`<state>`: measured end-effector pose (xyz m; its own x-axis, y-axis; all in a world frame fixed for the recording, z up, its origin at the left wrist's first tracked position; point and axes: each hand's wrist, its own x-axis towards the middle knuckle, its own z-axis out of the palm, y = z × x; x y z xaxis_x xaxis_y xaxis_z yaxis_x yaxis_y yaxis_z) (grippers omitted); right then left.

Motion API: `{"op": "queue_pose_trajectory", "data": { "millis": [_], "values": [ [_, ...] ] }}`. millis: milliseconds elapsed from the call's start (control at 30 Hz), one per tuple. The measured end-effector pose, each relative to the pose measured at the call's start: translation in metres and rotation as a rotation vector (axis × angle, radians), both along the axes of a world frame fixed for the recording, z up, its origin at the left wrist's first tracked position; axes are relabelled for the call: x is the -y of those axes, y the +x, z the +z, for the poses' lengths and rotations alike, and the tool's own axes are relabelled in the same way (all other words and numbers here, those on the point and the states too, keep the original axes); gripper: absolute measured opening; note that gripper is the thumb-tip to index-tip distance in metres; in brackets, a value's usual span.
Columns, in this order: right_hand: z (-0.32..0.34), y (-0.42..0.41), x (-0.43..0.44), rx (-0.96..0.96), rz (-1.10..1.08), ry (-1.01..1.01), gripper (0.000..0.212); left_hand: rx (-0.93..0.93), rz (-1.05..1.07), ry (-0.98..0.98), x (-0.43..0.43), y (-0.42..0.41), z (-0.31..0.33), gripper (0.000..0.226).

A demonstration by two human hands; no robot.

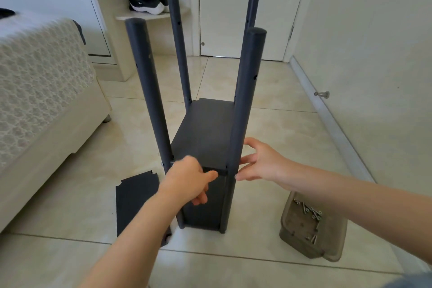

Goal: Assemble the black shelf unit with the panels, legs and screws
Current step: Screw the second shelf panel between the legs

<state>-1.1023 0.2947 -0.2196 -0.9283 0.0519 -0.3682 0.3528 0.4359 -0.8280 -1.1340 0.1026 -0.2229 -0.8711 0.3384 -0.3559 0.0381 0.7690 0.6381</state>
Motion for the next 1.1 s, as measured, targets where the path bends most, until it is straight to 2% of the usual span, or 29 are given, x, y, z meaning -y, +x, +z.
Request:
{"op": "queue_pose_trajectory", "data": {
  "millis": [100,133,167,233,300,433,633,733,800,933,1100],
  "values": [
    [-0.002,-0.001,-0.001,0.029,-0.049,-0.051,0.087,-0.472,-0.161,-0.101,-0.001,-0.004,0.016,0.024],
    [-0.001,0.000,-0.001,0.036,-0.066,-0.071,0.087,-0.562,-0.229,-0.105,-0.003,-0.004,0.018,0.020],
    [-0.001,0.000,-0.001,0.045,-0.078,-0.085,0.087,-0.600,-0.304,-0.135,-0.004,-0.005,0.015,0.029],
    [0.000,0.001,0.000,0.064,-0.094,-0.118,0.087,-0.544,-0.424,-0.190,-0.008,-0.009,0.001,0.063],
    [0.000,0.001,-0.001,0.078,-0.098,-0.144,0.089,-0.492,-0.448,-0.174,-0.012,-0.011,-0.014,0.075],
    [-0.002,-0.002,-0.008,0.096,-0.097,-0.180,0.086,-0.580,-0.365,-0.045,-0.018,-0.008,-0.031,0.061],
    [-0.007,-0.008,-0.017,0.147,-0.084,-0.242,0.072,-0.659,-0.330,-0.026,-0.020,-0.005,-0.033,0.052],
    [-0.007,-0.012,-0.024,0.230,-0.148,-0.445,0.045,-0.664,-0.320,-0.008,-0.019,-0.005,-0.037,0.049],
    [-0.012,-0.017,-0.025,0.252,-0.227,-0.503,0.032,-0.659,-0.316,-0.007,-0.019,-0.004,-0.037,0.046],
    [-0.030,-0.032,-0.012,0.209,-0.282,-0.399,0.036,-0.638,-0.315,-0.005,-0.019,-0.002,-0.034,0.043],
    [-0.028,-0.043,-0.002,0.175,-0.331,-0.445,0.031,-0.633,-0.321,-0.012,-0.018,0.001,-0.033,0.041]
  ]
}}
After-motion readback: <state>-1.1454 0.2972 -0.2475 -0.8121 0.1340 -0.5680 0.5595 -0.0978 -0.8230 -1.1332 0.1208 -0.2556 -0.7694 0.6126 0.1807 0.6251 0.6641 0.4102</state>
